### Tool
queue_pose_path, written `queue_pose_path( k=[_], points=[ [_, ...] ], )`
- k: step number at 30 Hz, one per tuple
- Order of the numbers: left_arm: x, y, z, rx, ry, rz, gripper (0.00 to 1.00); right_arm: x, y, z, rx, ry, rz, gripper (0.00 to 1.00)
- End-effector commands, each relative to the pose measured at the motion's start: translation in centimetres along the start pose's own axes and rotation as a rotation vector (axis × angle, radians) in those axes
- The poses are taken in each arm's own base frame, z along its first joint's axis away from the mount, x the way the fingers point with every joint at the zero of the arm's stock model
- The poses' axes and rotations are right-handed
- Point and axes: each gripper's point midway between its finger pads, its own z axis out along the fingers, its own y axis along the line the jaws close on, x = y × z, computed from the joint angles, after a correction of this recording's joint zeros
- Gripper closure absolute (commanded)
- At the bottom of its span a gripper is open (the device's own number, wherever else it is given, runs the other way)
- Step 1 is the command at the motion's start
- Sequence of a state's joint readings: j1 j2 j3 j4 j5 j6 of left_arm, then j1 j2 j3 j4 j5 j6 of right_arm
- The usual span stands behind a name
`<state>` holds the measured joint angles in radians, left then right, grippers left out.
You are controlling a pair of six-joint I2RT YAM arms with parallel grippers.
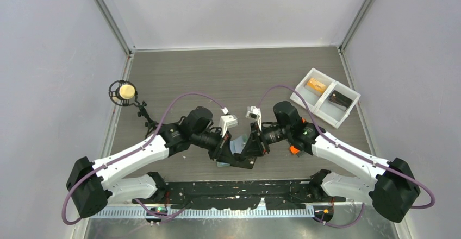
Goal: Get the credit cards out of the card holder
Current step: Place the credit card in the storage box.
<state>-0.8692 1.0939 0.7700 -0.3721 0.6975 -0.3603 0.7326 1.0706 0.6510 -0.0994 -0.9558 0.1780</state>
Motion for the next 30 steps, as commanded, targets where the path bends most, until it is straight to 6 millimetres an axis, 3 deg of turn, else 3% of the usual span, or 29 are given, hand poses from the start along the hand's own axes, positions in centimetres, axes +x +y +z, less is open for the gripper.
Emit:
queue_pose_path(
  k=[1, 2, 4, 7, 12, 17, 22, 27, 30],
  points=[
    [-2.0, -0.9, -0.4, 0.025, -0.056, 0.038, 1.0, -1.9, 0.9, 0.0, -0.02, -0.023, -0.064, 0.85],
    [-2.1, -0.8, -0.5, 0.017, -0.062, 0.035, 1.0, -2.1, 1.0, -0.1, -0.018, -0.028, -0.063, 0.92],
    [-2.5, -0.3, -0.8, -0.012, -0.086, 0.015, 0.93, -2.5, 1.0, -0.2, -0.005, -0.045, -0.06, 0.95],
    [-3.6, 0.7, -1.8, -0.074, -0.15, -0.011, 0.62, -3.7, 0.2, -0.4, 0.062, -0.095, -0.045, 0.95],
    [-5.4, 2.7, -4.4, -0.232, -0.284, -0.023, 0.39, -6.7, -1.8, -1.4, 0.183, -0.23, 0.058, 0.95],
    [-7.0, 3.0, -6.2, -0.271, -0.415, -0.091, 0.34, -10.4, -3.2, -3.9, 0.309, -0.45, 0.205, 0.95],
    [-9.7, 0.6, -6.4, -0.127, -0.571, -0.159, 0.33, -13.7, -3.0, -5.6, 0.303, -0.684, 0.318, 0.95],
    [-11.7, 0.0, -6.7, -0.05, -0.686, -0.183, 0.32, -15.1, -2.5, -6.3, 0.219, -0.846, 0.461, 0.95],
    [-12.4, -0.6, -6.5, -0.003, -0.703, -0.179, 0.32, -14.6, -2.5, -6.5, 0.206, -0.881, 0.503, 0.95]
  ],
)
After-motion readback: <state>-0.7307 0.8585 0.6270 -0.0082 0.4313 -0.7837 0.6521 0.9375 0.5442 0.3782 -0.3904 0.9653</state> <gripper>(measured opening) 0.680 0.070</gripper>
